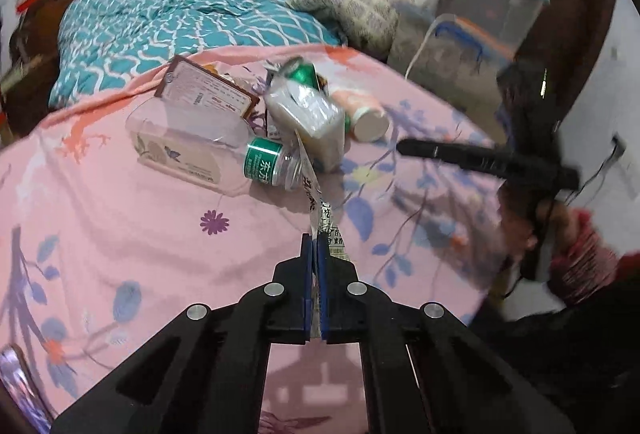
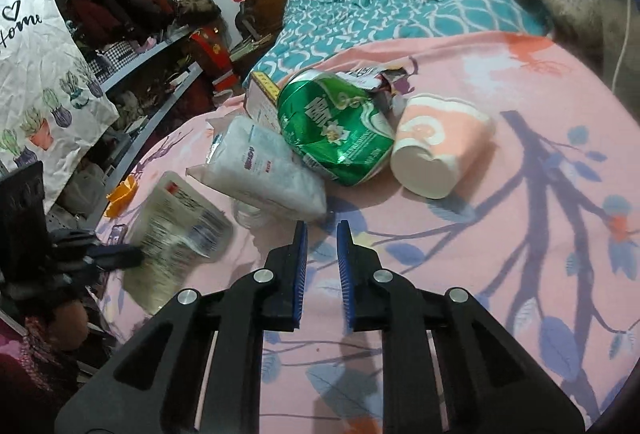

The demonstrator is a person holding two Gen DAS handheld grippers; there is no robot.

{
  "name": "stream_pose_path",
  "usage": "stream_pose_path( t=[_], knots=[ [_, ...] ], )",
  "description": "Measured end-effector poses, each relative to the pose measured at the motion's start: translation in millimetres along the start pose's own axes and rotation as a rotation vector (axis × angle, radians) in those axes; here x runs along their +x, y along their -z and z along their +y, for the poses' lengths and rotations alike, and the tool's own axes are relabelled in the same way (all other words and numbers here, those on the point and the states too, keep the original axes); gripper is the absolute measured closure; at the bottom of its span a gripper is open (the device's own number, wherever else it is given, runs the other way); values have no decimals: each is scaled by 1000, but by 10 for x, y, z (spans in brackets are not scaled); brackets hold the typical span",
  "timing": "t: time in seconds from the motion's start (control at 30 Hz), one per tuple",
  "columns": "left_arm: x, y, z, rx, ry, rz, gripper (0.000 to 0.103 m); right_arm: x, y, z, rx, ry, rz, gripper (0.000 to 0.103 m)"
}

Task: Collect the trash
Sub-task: 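Grasp the white tissue pack with the right gripper and lift it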

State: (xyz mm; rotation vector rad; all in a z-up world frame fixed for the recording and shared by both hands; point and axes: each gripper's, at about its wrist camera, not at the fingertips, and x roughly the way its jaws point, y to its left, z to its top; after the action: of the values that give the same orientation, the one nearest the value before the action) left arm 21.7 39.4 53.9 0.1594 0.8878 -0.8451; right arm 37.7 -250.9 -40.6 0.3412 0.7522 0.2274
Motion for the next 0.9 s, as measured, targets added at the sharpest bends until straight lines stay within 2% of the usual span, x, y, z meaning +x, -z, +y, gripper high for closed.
stream_pose_path(
  t=[0.03,0.1,0.13,0.17,0.4,0.5,0.53,0.57,0.6,0.63,0.77,0.83,0.9],
  knots=[
    [-35,-5,18,-19,10,-12,101,9,8,-3,-6,2,1,79],
    [-127,-11,62,-63,30,-49,101,39,12,23,-11,11,2,45],
    [-172,-10,82,-82,38,-68,101,32,12,49,-17,19,-19,20],
    [-204,-11,93,-94,45,-80,101,18,11,85,-30,25,-43,19],
    [-410,-16,308,-191,69,-153,101,286,-141,604,-234,59,-49,20],
    [-468,3,354,-211,69,-170,101,491,-174,777,-314,116,-55,21],
    [-479,1,357,-213,68,-172,101,562,-192,799,-326,128,-53,24],
    [-500,-2,356,-216,67,-177,101,613,-203,804,-332,134,-48,47],
    [-507,-8,361,-217,68,-179,101,666,-209,798,-336,142,-32,59],
    [-510,-13,350,-217,68,-181,101,684,-214,777,-325,154,-17,60],
    [-482,-92,246,-198,89,-179,101,272,-198,624,-220,31,-65,64],
    [-410,-164,143,-176,115,-168,101,-6,-173,448,-142,-66,-79,64],
    [-301,-272,-1,-145,138,-154,101,-214,-143,201,-50,-118,-92,64]
  ],
)
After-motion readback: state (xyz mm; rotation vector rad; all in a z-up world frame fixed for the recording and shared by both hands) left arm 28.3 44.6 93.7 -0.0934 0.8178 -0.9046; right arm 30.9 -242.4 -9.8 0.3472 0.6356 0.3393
